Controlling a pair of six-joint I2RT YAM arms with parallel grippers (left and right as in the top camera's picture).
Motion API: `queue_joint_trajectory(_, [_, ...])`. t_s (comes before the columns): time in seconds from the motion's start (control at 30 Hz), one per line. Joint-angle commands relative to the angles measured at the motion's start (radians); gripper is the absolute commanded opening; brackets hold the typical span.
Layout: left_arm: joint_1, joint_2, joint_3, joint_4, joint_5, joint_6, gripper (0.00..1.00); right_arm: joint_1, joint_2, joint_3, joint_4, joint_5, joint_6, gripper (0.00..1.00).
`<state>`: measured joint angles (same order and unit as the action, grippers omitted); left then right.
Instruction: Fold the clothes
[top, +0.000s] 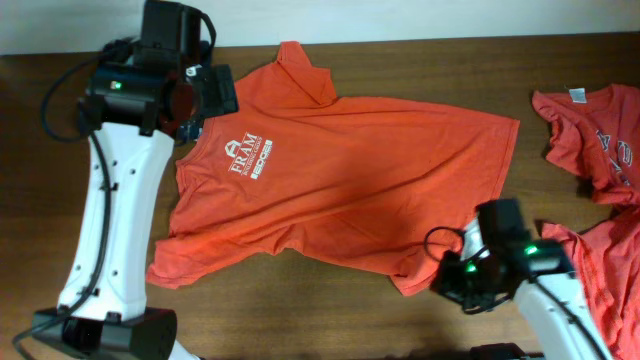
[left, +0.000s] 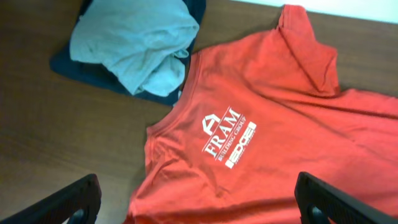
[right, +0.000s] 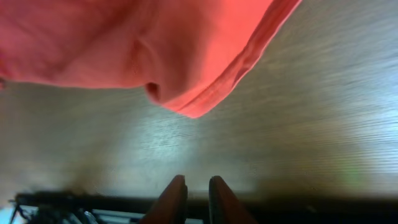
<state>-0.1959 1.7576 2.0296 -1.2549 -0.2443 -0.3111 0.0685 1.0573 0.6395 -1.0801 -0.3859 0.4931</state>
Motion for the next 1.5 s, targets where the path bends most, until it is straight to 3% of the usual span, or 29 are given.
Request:
queue_joint_trajectory(0.0, [0.005,0.021,-0.040,0.038,-0.014,-0.011,0.99,0.055,0.001,-0.093,0.096,-0.051,0.161,0.23])
queue_joint_trajectory(0.17, [0.015,0.038,-0.040,0.048,-0.014,-0.011,0.99,0.076,0.034,-0.145,0.199,0.031,0.291,0.30])
queue_joint_trajectory(0.27, [0.016,0.045,-0.040,0.050,-0.014,-0.011,0.99,0.076,0.051,-0.146,0.245,0.069,0.314,0.49])
queue_joint_trajectory(0.33, [0.017,0.049,-0.040,0.051,-0.014,-0.011,0.99,0.076,0.064,-0.146,0.250,0.069,0.343,0.52])
queue_joint_trajectory(0.93, [0.017,0.050,-0.040,0.080,-0.015,-0.010,0.99,0.058,0.307,-0.146,0.374,-0.018,0.379,0.52])
queue_joint_trajectory(1.03, [0.017,0.050,-0.040,0.085,-0.015,-0.010,0.99,0.026,0.323,-0.146,0.375,-0.026,0.376,0.44])
queue_joint_trajectory(1.37, [0.017,0.050,-0.040,0.085,-0.015,-0.010,0.99,0.014,0.323,-0.132,0.389,-0.026,0.291,0.06])
queue_joint_trajectory(1.47, [0.017,0.050,-0.040,0.085,-0.015,-0.010,0.99,0.014,0.323,-0.097,0.381,-0.023,0.218,0.04])
